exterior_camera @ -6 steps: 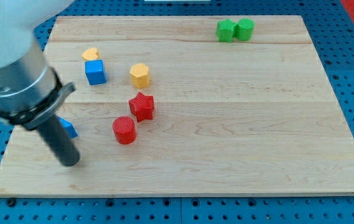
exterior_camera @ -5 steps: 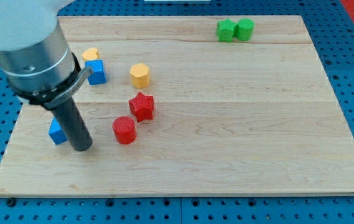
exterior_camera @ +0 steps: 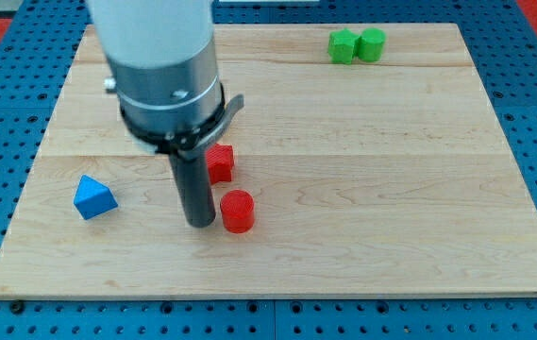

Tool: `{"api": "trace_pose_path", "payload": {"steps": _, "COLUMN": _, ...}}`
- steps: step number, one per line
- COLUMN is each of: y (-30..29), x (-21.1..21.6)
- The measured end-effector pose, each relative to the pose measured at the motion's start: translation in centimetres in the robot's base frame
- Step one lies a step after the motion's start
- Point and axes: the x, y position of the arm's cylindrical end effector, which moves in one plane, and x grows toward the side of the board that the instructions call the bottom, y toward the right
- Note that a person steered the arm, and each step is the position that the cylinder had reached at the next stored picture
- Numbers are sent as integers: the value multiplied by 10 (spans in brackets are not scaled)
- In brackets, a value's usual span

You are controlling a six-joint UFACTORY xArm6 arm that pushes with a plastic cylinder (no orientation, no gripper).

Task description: Push the red star to the center

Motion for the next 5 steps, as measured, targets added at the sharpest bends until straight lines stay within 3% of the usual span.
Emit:
{"api": "trace_pose_path", "payload": {"steps": 2, "y": 43, "x": -17}}
{"api": "trace_pose_path", "payload": {"steps": 3, "y": 6, "x": -6}}
{"api": "trace_pose_path", "payload": {"steps": 4, "y": -36, "x": -31}}
{"api": "trace_pose_path", "payload": {"steps": 5, "y": -35, "x": -58}}
